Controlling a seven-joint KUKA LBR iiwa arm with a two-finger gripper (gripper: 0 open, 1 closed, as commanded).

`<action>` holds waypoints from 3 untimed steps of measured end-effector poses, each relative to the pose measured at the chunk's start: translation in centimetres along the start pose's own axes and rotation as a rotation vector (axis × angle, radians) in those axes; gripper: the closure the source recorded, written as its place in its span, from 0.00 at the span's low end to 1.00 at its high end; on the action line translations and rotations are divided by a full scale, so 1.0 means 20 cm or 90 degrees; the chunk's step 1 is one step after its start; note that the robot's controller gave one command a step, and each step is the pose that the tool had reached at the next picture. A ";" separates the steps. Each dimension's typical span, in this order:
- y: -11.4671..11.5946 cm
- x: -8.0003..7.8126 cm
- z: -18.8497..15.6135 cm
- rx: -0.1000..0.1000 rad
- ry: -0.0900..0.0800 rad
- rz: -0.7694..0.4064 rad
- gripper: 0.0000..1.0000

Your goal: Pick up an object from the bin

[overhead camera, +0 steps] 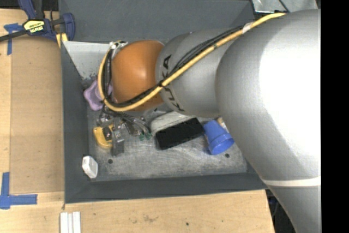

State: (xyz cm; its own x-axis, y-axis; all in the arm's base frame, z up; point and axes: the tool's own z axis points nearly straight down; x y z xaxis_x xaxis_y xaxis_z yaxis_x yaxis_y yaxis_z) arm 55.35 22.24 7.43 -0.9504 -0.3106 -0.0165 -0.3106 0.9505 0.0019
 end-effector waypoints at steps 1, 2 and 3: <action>0.00 0.00 0.00 0.000 0.000 0.000 1.00; 0.01 0.02 -0.19 0.001 0.015 -0.016 1.00; 0.01 0.10 -0.53 0.001 0.013 -0.031 1.00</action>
Offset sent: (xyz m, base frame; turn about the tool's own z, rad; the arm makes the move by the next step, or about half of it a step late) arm -0.0012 0.0113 0.1306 -0.0733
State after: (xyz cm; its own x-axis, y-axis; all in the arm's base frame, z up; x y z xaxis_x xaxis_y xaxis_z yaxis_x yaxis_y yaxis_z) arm 53.33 21.74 18.03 -0.9345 -0.3559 0.0039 -0.3559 0.9345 -0.0004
